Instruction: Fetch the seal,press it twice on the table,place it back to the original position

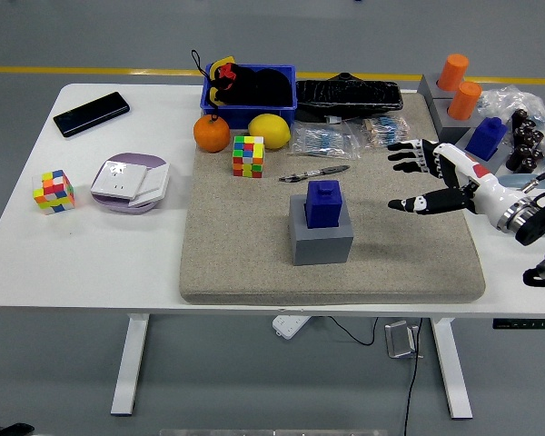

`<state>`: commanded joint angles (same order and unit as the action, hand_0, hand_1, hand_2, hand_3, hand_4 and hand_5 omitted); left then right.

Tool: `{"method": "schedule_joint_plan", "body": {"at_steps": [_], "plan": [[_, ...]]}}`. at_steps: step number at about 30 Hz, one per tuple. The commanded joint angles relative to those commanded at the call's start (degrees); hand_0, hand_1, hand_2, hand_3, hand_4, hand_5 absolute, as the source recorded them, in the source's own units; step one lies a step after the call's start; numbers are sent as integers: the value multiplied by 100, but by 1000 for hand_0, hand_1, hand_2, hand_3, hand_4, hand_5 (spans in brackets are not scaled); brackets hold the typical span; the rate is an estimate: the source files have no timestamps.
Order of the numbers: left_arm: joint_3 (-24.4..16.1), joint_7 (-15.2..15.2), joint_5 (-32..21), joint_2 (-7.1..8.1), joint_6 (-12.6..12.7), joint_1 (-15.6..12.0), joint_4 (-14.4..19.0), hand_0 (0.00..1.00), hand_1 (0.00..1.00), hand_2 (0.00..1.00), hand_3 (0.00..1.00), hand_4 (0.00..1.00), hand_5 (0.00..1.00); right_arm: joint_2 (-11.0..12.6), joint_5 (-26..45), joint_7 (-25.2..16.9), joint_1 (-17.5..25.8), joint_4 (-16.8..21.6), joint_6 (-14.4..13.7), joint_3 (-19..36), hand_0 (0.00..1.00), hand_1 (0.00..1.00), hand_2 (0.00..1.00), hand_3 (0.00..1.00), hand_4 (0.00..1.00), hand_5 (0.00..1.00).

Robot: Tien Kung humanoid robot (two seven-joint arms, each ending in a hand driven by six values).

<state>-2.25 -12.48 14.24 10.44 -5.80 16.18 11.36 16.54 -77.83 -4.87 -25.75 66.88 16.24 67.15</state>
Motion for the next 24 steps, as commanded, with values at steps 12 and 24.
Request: {"method": "schedule_joint_plan", "body": {"at_steps": [12,24], "plan": [[-27,-15,35,-20,-18,8,5,720,691,678,747,677,264,10,225,-13,-280,-87,31,-723,820,691,696,779,898,2],[-136,-53,195,-5,-28,31,13,721,691,679,748,676,264,-131,354,-47,-540,-215,-11,-1280,821,697,702,782,902,2]]}}
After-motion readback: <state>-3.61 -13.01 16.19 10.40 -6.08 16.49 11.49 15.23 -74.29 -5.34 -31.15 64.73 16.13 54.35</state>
